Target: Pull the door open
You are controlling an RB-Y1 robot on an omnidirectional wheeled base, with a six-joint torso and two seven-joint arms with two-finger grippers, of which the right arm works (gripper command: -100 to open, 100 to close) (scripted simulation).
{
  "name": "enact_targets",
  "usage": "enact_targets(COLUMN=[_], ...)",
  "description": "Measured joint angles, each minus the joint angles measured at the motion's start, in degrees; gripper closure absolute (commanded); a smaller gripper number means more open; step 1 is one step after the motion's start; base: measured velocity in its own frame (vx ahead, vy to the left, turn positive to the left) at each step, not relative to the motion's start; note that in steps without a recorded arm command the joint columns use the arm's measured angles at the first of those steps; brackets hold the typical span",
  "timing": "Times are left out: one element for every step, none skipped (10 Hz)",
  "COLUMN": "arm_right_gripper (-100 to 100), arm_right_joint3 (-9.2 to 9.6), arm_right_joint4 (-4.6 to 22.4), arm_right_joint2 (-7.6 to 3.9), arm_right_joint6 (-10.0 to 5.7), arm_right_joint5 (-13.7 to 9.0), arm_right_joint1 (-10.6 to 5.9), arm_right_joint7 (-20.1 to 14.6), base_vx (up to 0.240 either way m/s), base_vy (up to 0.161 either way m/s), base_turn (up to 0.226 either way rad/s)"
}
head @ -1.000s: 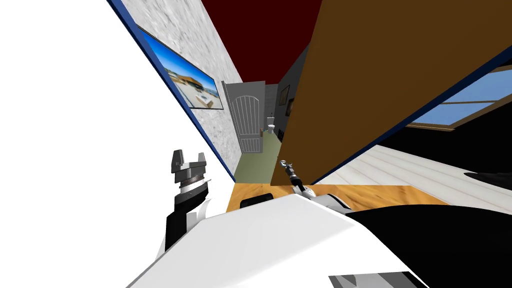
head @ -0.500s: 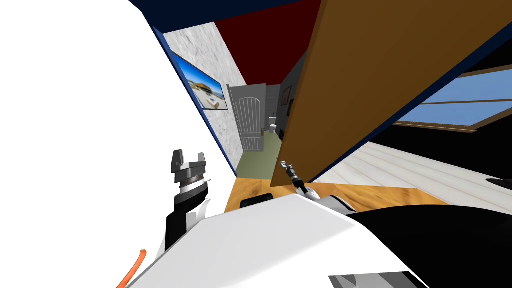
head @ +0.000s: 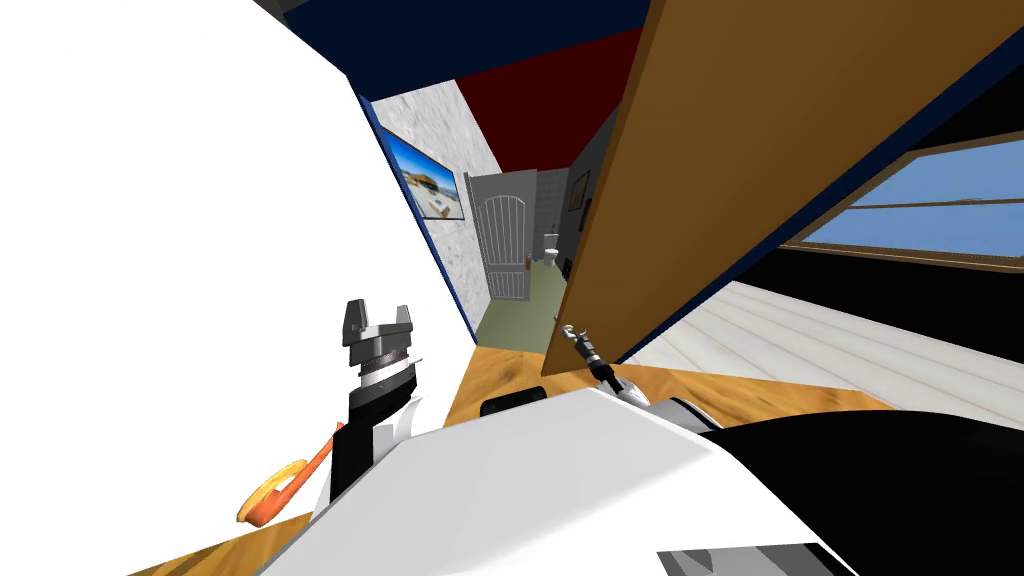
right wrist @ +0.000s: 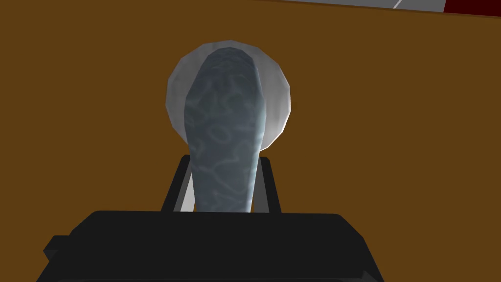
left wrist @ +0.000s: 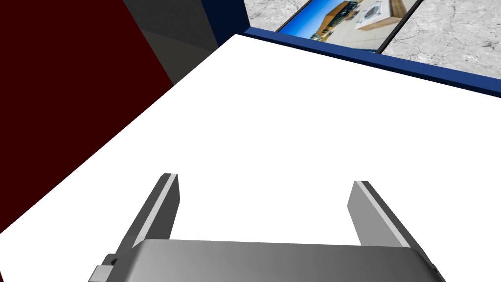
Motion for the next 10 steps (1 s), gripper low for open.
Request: enact_targets(arm_right_gripper=[100, 100, 100, 100, 100, 100, 100, 100, 100, 100], arm_right_joint3=[0.42, 0.80, 1.18, 1.52, 1.80, 2.00, 2.10, 2.25, 2.33, 2.53], arm_right_joint4=[0.4, -0.4, -1.1, -0.4, 0.3, -0.8, -0.9, 0.3, -0.8, -1.4], arm_right_joint2=[-0.24, -0.75, -1.05, -1.16, -1.46, -1.95, -1.92, -2.25, -2.53, -2.62], arm_right_joint6=[-1.12, -1.90, -2.31, -3.18, -4.25, -4.63, -4.63, -5.72, -6.40, -6.98], arm_right_joint5=[0.3, 0.5, 0.8, 1.0, 1.2, 1.3, 1.4, 1.4, 1.5, 1.6], arm_right_joint1=[0.54, 1.79, 2.63, 2.66, 2.79, 3.77, 3.97, 3.95, 5.12, 6.00], arm_right_joint7=[-0.5, -1.1, -1.5, -1.9, -2.3, -2.7, -2.8, -3.1, -3.3, -3.4], base_vx=[-0.222, -0.186, -0.135, -0.141, -0.194, -0.092, -0.171, -0.232, -0.217, -0.174], base_vy=[-0.087, -0.072, -0.055, -0.044, -0.051, -0.023, -0.078, -0.110, -0.099, -0.037], base_turn=[0.221, 0.134, 0.055, 0.110, 0.131, 0.026, 0.221, 0.257, 0.166, 0.093])
